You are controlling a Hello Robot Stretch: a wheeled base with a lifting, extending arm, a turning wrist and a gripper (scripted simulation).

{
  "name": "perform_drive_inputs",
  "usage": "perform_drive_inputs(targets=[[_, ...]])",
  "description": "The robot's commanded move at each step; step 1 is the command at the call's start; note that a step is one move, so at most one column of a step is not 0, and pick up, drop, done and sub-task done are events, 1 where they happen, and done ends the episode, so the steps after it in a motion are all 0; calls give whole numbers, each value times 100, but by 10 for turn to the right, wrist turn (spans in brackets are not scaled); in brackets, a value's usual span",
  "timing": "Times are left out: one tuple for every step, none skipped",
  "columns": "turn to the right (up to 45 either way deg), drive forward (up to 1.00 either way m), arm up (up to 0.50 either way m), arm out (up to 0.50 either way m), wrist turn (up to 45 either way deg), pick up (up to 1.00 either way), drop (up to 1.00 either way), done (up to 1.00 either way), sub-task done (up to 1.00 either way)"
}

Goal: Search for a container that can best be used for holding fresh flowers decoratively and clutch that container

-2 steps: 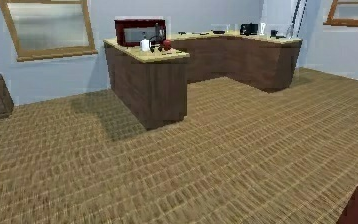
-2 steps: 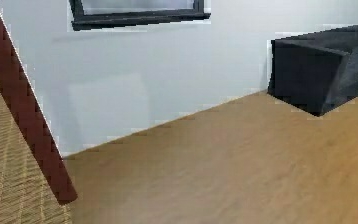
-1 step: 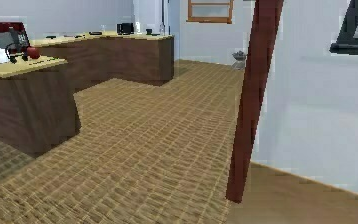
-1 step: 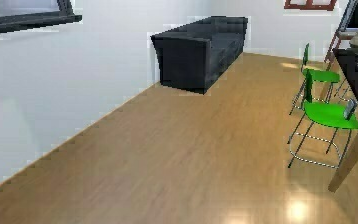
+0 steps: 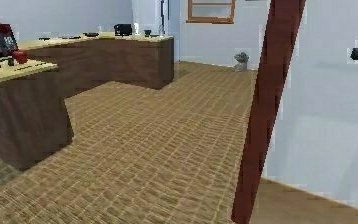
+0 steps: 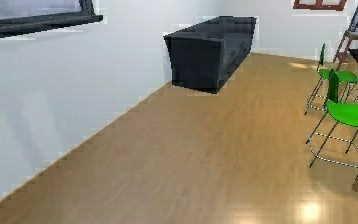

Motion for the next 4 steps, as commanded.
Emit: perform_drive_inputs(targets=[[-450,0,0,0,0,0,0,0,0],[-270,0,0,0,0,0,0,0,0],[0,100,0,0,0,0,0,0,0],[0,100,0,0,0,0,0,0,0]])
